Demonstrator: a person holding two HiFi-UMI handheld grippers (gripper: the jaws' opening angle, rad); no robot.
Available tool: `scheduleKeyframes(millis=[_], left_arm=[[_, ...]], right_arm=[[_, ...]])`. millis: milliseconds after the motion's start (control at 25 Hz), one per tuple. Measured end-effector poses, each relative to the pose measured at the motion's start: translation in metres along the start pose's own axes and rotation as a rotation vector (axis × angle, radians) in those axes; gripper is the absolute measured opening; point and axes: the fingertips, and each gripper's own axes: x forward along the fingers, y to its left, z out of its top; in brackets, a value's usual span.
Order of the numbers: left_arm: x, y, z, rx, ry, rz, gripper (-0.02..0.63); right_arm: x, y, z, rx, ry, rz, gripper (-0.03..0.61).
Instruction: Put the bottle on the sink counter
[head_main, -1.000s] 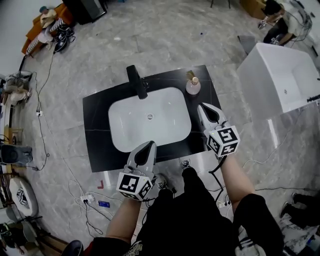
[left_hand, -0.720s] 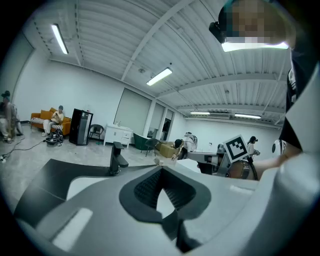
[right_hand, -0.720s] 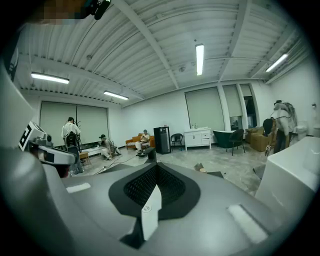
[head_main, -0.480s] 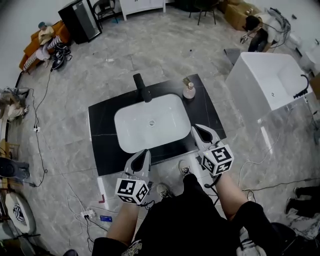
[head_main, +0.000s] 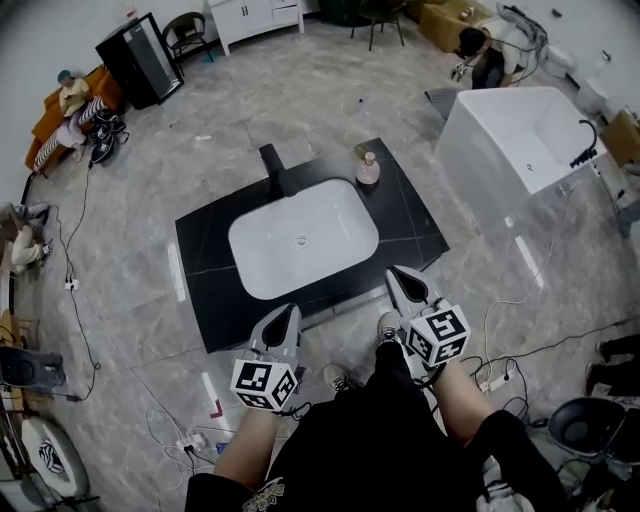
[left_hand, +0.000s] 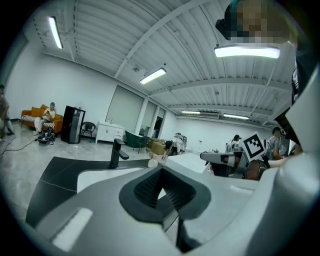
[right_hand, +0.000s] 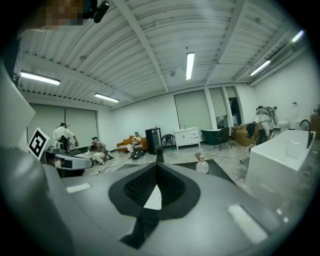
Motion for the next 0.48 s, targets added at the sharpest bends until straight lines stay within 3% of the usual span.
scheduleKeyframes(millis=[480], left_arm=[[0.002,-0.023,0.003,0.031,0.005,-0.060,0.000]], right_arm=[[-0.028,0.017,-0.003,-0.014,0.008,0.006,0.028]])
